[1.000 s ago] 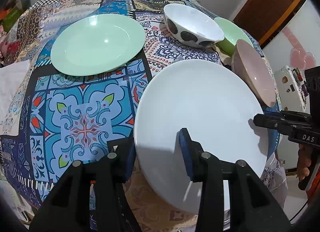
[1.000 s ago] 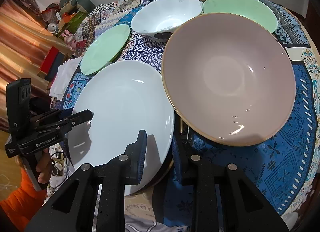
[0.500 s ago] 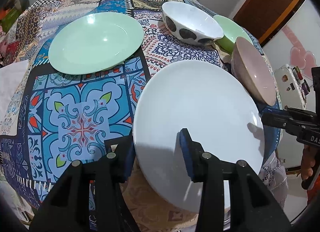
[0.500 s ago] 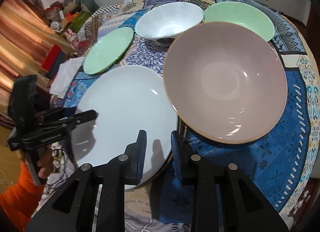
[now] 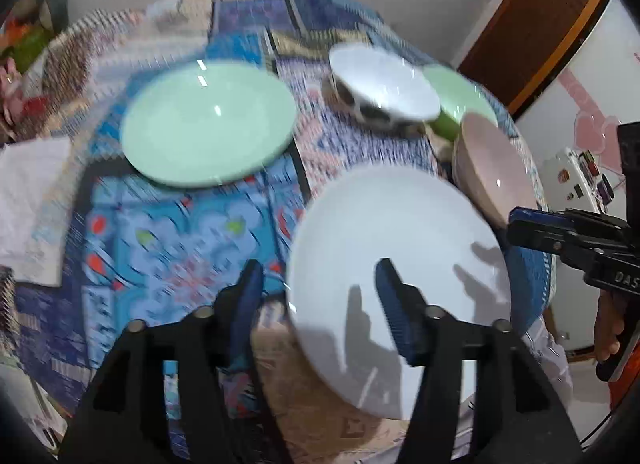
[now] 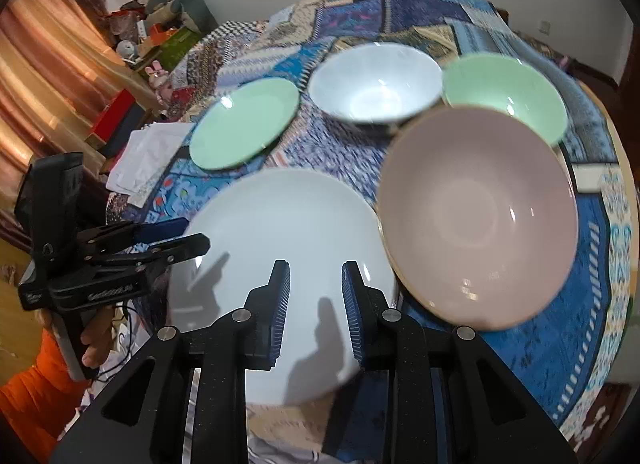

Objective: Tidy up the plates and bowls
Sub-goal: 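Move the left tool to the pale green plate and grasp its rim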

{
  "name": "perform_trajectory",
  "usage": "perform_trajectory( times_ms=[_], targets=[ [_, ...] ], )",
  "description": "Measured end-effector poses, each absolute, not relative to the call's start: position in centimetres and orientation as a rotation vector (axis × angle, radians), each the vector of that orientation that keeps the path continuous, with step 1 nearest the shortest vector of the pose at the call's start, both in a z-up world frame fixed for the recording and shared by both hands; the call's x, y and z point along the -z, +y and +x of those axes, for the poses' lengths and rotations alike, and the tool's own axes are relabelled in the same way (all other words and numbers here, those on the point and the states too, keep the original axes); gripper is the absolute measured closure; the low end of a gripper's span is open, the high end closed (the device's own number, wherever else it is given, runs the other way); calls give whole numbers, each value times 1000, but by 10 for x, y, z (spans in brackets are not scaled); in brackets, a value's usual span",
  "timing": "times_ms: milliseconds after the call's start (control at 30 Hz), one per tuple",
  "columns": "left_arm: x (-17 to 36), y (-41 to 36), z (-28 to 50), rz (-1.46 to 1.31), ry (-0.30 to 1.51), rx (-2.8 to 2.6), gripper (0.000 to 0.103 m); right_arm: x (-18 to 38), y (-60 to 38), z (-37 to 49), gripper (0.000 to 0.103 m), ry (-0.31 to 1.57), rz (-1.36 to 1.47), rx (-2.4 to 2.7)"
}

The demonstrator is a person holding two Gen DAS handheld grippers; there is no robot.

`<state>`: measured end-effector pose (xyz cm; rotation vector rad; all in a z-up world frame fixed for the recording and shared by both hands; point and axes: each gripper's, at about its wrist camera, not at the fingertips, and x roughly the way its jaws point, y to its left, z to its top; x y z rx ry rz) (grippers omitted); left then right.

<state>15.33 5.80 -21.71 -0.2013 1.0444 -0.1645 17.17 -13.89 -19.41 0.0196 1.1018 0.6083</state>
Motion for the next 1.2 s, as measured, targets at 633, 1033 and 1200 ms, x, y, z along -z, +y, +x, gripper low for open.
perform_trajectory(
  times_ms=[633, 1033, 1200],
  targets=[
    [219, 194, 216, -180, 997, -86, 32, 204, -45, 237, 62, 1076, -55, -694],
    [261, 239, 267, -237, 1071, -61, 36, 232, -17, 273, 62, 1156, -87, -648],
    [271, 240, 290, -246, 1101, -1, 55, 237, -8, 285, 62, 1169, -76, -622]
  ],
)
